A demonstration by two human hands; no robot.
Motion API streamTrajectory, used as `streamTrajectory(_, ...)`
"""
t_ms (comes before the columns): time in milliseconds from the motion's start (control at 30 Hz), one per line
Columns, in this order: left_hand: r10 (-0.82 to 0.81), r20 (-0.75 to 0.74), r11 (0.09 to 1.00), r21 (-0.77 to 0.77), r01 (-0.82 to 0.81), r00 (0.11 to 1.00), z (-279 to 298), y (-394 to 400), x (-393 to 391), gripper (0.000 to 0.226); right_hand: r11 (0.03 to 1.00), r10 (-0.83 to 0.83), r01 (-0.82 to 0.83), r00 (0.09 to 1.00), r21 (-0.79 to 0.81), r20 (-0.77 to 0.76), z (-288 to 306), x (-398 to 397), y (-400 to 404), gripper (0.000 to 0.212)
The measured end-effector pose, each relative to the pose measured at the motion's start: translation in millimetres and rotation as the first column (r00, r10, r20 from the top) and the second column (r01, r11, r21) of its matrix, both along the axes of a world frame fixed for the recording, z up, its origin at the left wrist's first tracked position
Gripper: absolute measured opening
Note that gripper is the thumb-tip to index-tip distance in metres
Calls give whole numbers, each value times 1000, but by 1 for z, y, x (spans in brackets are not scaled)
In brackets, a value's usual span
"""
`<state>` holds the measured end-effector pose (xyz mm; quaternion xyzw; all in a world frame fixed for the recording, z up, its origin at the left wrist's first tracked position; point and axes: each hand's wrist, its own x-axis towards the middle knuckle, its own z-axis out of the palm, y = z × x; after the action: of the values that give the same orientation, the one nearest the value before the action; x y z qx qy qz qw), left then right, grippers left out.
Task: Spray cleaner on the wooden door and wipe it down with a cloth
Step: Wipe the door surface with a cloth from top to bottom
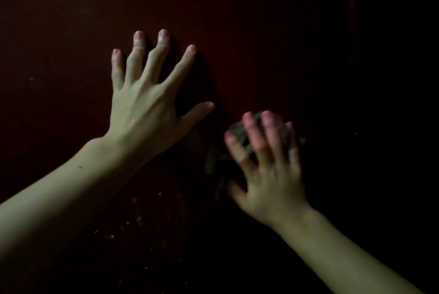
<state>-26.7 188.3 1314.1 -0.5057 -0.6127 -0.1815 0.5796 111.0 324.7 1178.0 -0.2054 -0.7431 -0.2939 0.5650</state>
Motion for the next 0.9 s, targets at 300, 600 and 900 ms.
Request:
streamTrajectory(300, -97, 120, 991, 104, 85, 988, -36, -88, -76, 68, 975, -79, 23, 965, -219, -251, 18, -48, -48, 82)
streamTrajectory(600, -92, 183, 995, 60, 82, 979, -58, -145, -135, 63, 999, -39, 40, 999, -22, 31, 15, -87, -81, 83)
streamTrajectory(900, -86, 67, 993, -70, 90, 994, -72, -181, -191, 54, 996, 69, -74, 992, 49, 106, -23, -184, -164, 83)
